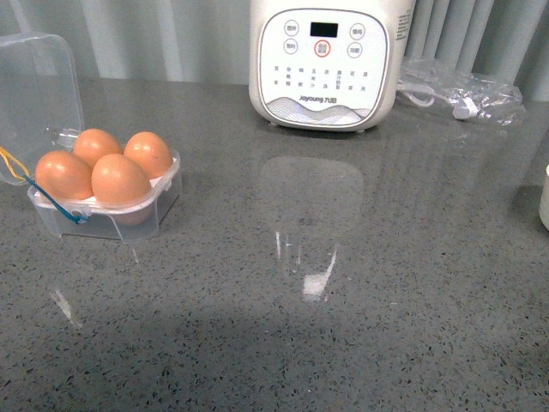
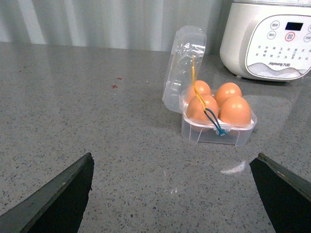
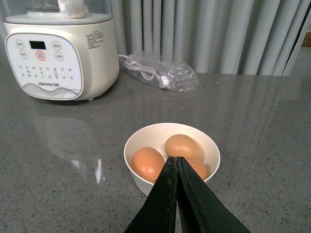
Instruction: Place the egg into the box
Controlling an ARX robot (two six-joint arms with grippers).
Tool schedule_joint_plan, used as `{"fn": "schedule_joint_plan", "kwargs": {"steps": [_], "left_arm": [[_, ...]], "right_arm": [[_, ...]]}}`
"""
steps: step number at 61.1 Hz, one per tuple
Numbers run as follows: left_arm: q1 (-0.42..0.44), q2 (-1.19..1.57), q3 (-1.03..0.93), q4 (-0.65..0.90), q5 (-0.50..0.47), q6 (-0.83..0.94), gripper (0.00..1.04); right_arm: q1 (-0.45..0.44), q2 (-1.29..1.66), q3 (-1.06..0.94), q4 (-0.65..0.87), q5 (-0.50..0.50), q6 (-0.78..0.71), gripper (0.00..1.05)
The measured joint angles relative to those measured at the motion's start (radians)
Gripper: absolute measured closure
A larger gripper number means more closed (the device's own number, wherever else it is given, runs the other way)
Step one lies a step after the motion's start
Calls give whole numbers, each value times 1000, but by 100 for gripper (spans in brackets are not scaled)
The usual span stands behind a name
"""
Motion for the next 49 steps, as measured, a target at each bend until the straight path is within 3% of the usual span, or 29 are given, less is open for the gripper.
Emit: {"fn": "schedule_joint_plan", "kwargs": {"steps": [49], "left_arm": [[0, 0, 0, 0, 0, 0, 7]], "right_arm": [[0, -254, -136, -110, -5, 0, 101]]}}
